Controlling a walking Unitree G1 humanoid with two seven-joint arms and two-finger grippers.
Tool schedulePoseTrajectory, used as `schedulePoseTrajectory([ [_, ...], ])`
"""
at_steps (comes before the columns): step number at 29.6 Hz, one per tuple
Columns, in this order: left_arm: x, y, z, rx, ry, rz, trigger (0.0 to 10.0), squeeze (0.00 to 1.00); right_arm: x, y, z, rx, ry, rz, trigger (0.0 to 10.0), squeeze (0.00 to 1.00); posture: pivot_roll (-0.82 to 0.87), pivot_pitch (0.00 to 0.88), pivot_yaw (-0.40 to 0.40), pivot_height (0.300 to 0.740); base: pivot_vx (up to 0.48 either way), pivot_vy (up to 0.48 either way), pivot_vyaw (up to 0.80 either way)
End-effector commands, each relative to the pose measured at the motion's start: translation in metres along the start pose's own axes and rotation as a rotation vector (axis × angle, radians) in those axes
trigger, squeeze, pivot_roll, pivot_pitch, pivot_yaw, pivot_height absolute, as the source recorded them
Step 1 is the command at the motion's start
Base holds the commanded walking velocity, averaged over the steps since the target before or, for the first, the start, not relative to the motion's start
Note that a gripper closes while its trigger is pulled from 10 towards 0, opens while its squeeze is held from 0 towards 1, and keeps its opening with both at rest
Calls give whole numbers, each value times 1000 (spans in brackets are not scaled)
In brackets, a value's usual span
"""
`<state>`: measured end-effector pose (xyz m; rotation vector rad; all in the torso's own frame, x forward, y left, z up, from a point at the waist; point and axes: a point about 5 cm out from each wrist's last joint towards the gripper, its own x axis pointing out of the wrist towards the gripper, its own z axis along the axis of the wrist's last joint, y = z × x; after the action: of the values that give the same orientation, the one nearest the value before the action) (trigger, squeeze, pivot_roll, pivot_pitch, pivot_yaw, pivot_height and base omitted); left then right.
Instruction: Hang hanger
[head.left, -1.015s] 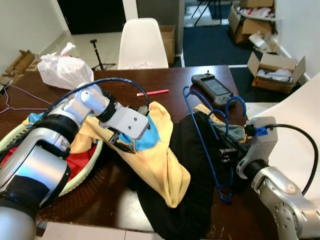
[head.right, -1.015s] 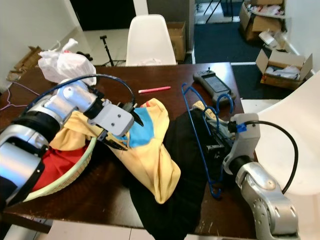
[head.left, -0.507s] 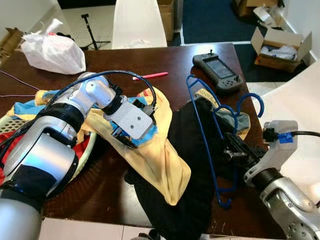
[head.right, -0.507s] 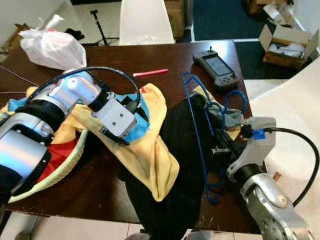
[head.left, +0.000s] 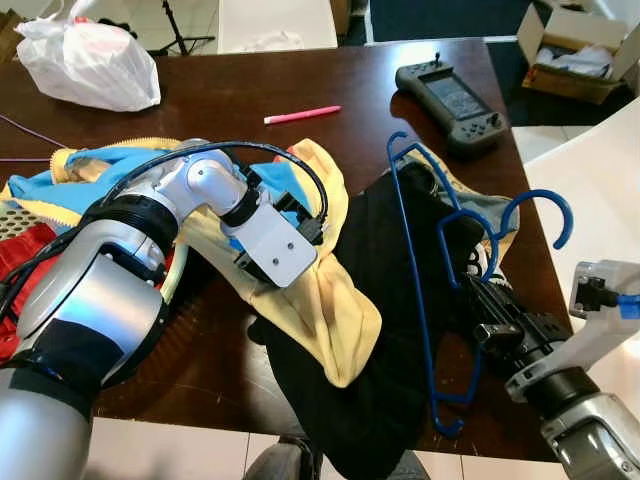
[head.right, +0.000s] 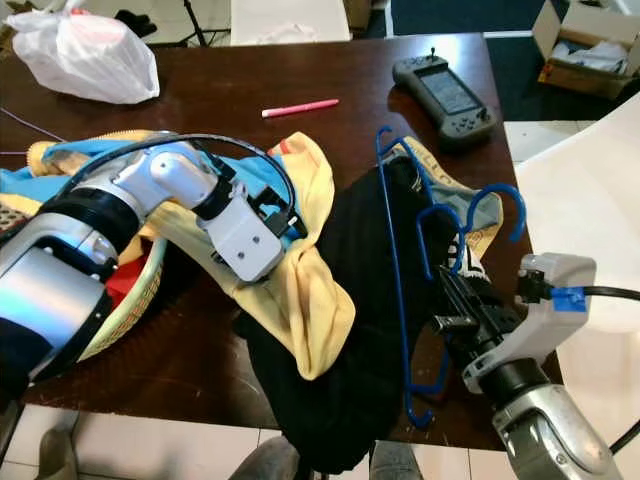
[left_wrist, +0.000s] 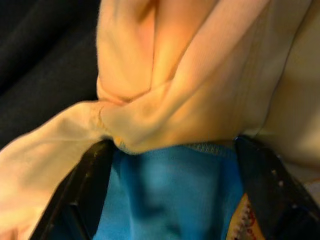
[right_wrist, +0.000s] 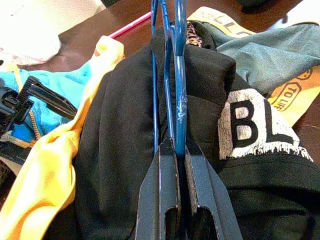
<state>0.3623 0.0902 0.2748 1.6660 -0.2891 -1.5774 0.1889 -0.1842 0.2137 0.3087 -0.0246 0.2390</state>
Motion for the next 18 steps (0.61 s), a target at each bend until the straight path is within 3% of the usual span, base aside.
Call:
schedulePoseTrajectory([
  [1, 6, -6, -2, 2, 19, -44, 0, 0, -4, 0, -9, 30, 65, -10, 10000, 0, -158, 468, 163, 740, 0, 0, 0],
  [11, 4, 0, -4, 30, 70, -15, 0, 0, -2, -2, -10, 46, 77, -14, 10000, 0, -150, 448, 167, 740, 0, 0, 0],
  [18, -7, 11, -4, 82, 118, 35, 0, 0, 4, -5, -14, 71, 85, -16, 10000, 0, -136, 406, 169, 740, 0, 0, 0],
])
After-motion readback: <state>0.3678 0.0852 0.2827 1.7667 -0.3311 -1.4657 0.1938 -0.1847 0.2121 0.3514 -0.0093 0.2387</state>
